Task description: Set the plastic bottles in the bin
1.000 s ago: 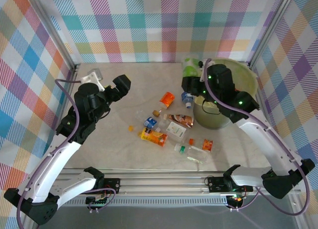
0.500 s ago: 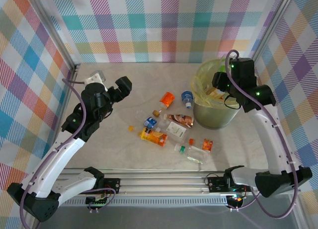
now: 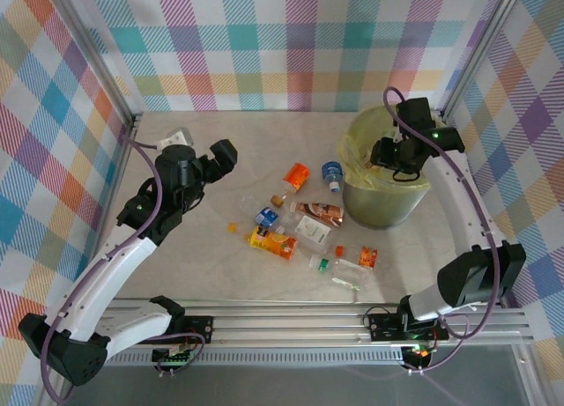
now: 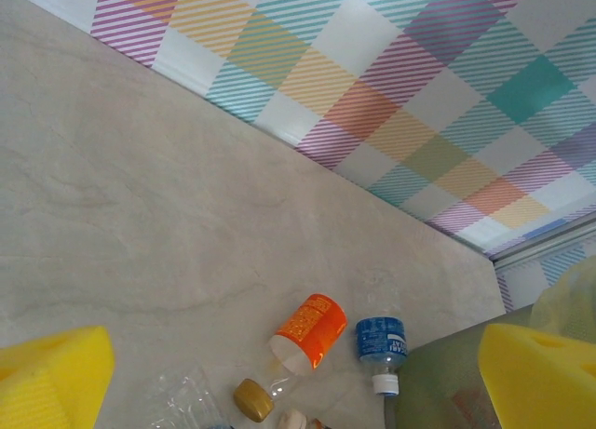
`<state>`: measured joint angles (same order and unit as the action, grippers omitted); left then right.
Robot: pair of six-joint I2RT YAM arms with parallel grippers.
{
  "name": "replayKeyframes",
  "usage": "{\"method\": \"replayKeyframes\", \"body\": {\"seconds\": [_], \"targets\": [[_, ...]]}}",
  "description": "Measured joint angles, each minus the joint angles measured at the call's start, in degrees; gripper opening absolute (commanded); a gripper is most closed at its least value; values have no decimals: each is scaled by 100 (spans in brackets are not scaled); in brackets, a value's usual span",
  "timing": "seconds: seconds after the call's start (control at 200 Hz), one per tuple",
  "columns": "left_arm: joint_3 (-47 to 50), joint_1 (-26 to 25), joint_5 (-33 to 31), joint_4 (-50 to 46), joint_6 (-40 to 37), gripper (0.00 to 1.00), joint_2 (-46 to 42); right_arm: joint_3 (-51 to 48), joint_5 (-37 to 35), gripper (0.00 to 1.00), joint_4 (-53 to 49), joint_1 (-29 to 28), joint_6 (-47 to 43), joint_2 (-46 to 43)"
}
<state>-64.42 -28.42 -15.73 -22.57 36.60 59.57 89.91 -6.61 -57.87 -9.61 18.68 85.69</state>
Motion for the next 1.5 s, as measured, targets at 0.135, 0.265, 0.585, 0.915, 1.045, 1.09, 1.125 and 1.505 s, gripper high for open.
{"method": "replayKeyframes", "body": {"seconds": [0.135, 0.265, 0.585, 0.915, 1.045, 1.09, 1.125, 1.505], "targets": [[0, 0, 0, 0, 0, 100, 33, 0, 92, 54, 114, 68, -61, 225], [0, 0, 0, -7, 2, 100, 111, 7, 186, 63, 350, 103, -125, 417], [0, 0, 0, -151, 2, 100, 199, 13, 546, 88, 358, 103, -166, 811], [13, 0, 22, -308, 2, 100, 330, 70, 839, 100, 293, 107, -164, 767], [149, 0, 111, -358, 20, 100, 350, 72, 992, 100, 247, 107, -160, 577], [238, 0, 177, -398, 35, 100, 352, 74, 1036, 100, 249, 107, -155, 466], [297, 0, 212, -424, 48, 100, 361, 79, 1080, 100, 249, 107, -140, 358], [1209, -46, 1134, -485, 682, 100, 752, 37, 1318, 100, 251, 107, 39, -800]]}}
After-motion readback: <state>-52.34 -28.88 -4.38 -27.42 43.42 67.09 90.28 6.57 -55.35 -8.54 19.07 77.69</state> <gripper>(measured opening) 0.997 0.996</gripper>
